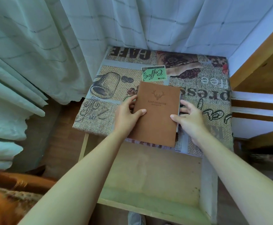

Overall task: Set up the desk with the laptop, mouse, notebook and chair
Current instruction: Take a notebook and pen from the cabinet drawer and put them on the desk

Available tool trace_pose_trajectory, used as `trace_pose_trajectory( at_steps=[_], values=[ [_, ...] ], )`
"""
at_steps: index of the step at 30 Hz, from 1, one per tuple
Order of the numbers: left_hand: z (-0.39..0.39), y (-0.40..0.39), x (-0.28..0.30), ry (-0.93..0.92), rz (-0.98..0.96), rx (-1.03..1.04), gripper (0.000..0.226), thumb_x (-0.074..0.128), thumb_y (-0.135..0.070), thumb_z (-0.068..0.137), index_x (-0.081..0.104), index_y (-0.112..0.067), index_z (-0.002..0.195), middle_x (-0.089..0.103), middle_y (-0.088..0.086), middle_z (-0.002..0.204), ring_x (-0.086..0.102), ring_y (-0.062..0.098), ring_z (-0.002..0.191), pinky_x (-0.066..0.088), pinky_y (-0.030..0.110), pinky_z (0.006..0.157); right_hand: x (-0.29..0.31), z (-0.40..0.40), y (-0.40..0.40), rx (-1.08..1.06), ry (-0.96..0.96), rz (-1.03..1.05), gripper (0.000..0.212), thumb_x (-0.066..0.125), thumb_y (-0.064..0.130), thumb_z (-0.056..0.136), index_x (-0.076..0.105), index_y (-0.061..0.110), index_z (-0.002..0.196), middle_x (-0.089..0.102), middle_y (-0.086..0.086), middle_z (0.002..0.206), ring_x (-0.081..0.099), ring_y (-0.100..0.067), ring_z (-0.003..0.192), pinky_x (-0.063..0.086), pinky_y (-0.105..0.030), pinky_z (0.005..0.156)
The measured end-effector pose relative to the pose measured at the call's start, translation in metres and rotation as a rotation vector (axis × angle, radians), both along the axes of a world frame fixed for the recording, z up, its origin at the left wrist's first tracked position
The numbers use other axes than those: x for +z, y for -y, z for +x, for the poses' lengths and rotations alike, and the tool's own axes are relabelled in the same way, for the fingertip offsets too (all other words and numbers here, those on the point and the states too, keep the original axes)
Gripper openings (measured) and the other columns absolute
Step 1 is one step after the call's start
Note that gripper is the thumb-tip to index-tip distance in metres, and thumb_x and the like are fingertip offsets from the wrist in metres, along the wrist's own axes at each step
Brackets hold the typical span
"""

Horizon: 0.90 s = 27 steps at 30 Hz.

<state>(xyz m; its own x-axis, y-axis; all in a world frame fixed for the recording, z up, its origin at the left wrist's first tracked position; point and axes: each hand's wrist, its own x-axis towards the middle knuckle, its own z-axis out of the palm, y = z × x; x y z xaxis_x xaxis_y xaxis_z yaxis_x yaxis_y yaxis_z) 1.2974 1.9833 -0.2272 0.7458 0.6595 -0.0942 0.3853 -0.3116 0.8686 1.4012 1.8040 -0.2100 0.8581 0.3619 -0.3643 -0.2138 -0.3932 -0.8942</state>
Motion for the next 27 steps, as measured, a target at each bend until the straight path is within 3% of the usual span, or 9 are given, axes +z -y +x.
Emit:
trace_pose_trajectory(
  at_steps=[3,6,10,15,20,23,27],
  values=[
    [-0.008,0.008,-0.007,-0.05,0.297,-0.099,0.055,0.065,-0.035,0.088,0.049,-0.019,0.138,0.056,0.0,0.132,0.048,0.016,0.12,0.038,0.028,0.101,-0.007,-0.012,-0.002,-0.005,0.195,-0.1,0.058,0.067,0.012,0.083,0.045,0.019,0.136,0.056,0.003,0.113,0.058,-0.009,0.088,0.049,-0.023,0.07],
    [-0.018,0.015,-0.009,-0.184,0.491,-0.22,0.06,0.046,-0.047,0.095,0.033,-0.02,0.147,0.031,0.0,0.154,0.027,0.017,0.138,0.021,0.027,0.11,-0.015,-0.024,0.003,0.025,0.444,-0.309,0.046,0.061,0.024,0.088,0.051,0.016,0.132,0.05,-0.002,0.128,0.048,-0.018,0.11,0.038,-0.028,0.093],
    [-0.025,0.021,-0.015,-0.345,0.633,-0.286,0.069,0.027,-0.06,0.095,0.009,-0.027,0.152,0.007,-0.005,0.16,0.009,0.014,0.146,0.013,0.034,0.115,-0.021,-0.037,0.007,0.196,0.562,-0.498,0.056,0.044,0.035,0.095,0.032,0.011,0.144,0.032,-0.008,0.151,0.023,-0.024,0.136,0.022,-0.039,0.112],
    [-0.023,0.026,-0.01,-0.42,0.71,-0.262,0.065,0.021,-0.057,0.096,0.011,-0.027,0.152,0.011,-0.004,0.16,0.008,0.015,0.146,0.012,0.036,0.114,-0.019,-0.046,0.009,0.345,0.559,-0.599,0.067,0.032,0.045,0.096,0.01,0.012,0.15,0.012,-0.007,0.158,0.01,-0.023,0.142,0.018,-0.043,0.113],
    [-0.063,0.052,-0.006,-0.335,0.707,-0.199,0.065,0.024,-0.055,0.097,0.023,-0.02,0.151,0.021,-0.001,0.158,0.01,0.014,0.146,0.009,0.037,0.115,-0.015,-0.066,0.011,0.5,0.798,-0.734,0.067,0.035,0.053,0.093,0.022,0.016,0.147,0.011,-0.013,0.157,0.008,-0.028,0.144,0.01,-0.049,0.114],
    [-0.118,0.089,-0.023,-0.204,0.79,-0.366,0.069,0.031,-0.058,0.095,0.026,-0.017,0.15,0.022,0.0,0.157,0.015,0.014,0.146,0.018,0.043,0.116,-0.017,-0.087,0.01,0.641,0.948,-0.736,0.064,0.044,0.047,0.091,0.03,0.014,0.145,0.019,-0.014,0.156,0.016,-0.031,0.143,0.014,-0.056,0.112],
    [-0.169,0.109,-0.053,-0.277,0.801,-0.528,0.086,0.033,-0.072,0.087,0.021,-0.015,0.151,0.015,0.0,0.159,0.011,0.014,0.146,0.017,0.047,0.116,-0.026,-0.11,0.012,0.819,1.024,-0.781,0.072,0.055,0.038,0.088,0.025,0.01,0.147,0.019,-0.016,0.155,0.02,-0.034,0.141,0.016,-0.055,0.112]
  ],
)
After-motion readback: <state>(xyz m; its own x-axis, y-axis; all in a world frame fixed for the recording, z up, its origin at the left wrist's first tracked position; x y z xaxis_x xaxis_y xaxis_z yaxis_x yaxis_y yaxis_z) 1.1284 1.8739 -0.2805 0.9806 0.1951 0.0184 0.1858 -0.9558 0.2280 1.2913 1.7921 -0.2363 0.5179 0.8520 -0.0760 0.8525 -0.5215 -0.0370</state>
